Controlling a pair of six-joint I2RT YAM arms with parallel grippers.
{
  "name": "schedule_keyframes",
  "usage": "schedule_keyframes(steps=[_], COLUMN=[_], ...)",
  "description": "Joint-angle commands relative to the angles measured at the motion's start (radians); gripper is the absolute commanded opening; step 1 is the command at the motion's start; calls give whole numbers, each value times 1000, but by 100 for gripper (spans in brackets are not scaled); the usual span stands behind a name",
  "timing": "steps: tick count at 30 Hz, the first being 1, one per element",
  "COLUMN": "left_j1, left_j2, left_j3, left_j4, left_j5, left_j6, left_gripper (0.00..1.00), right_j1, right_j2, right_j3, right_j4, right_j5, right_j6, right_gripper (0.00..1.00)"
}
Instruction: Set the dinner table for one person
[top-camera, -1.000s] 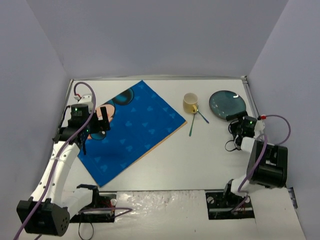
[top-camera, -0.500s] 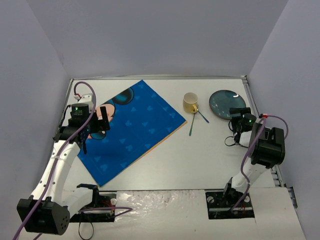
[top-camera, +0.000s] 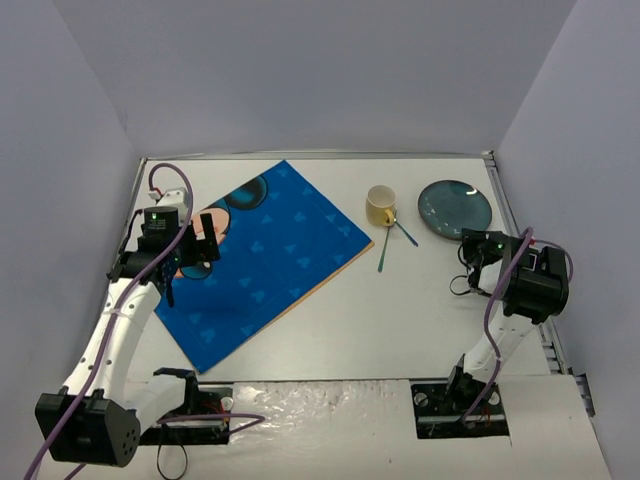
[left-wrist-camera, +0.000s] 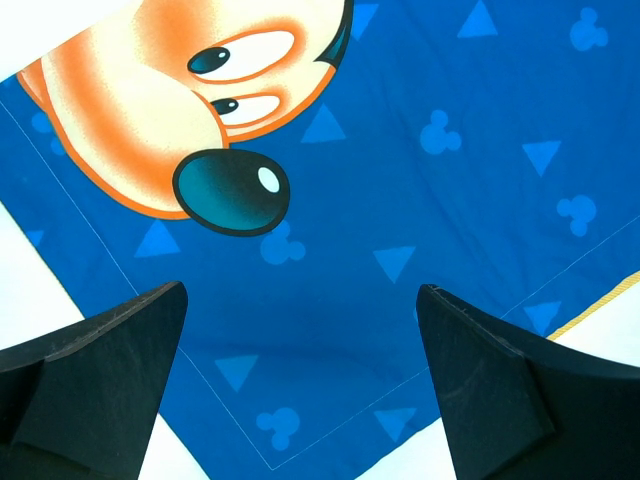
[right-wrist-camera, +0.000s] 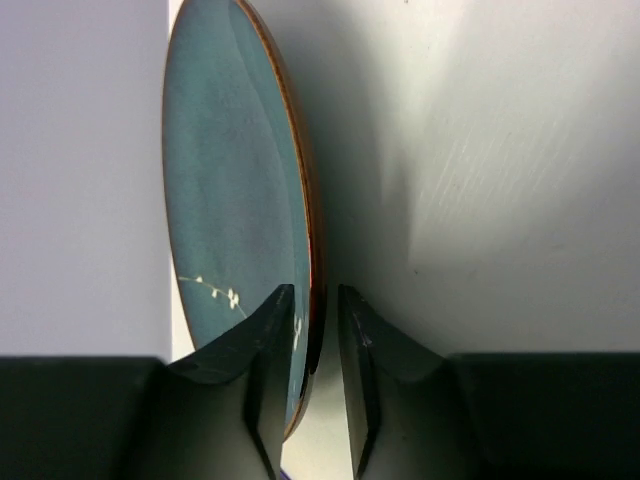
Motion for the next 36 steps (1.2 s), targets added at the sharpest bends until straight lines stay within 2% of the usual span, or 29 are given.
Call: schedule_keyframes(steps=[1, 2, 4, 13, 24, 30, 36], left_j1=[8, 8, 8, 10, 10, 11, 10], left_j2=[-3, -2, -1, 0, -6, -7, -4], left_j3=[20, 20, 18, 13, 7, 3, 3], left_j4=[32, 32, 33, 40, 47, 55, 110], left_j5=[-12, -12, -12, -9, -6, -4, 77], left_j6=[19, 19, 19, 18, 15, -11, -58], left_gripper=[97, 97, 97, 97, 97, 97, 97], right_j1=[-20, -25, -32, -48, -48, -44, 14], right_j2=[26, 23, 15, -127, -351, -404, -429], right_j3=[-26, -30, -35, -42, -15, 19, 84], right_j4=[-37, -28, -12, 80, 113, 139, 103], right_j5=[-1, -5, -21, -88, -79, -149, -254], right_j6=[-1, 4, 14, 87, 138, 157, 167], right_gripper=[10, 5, 0, 0, 0, 0, 0])
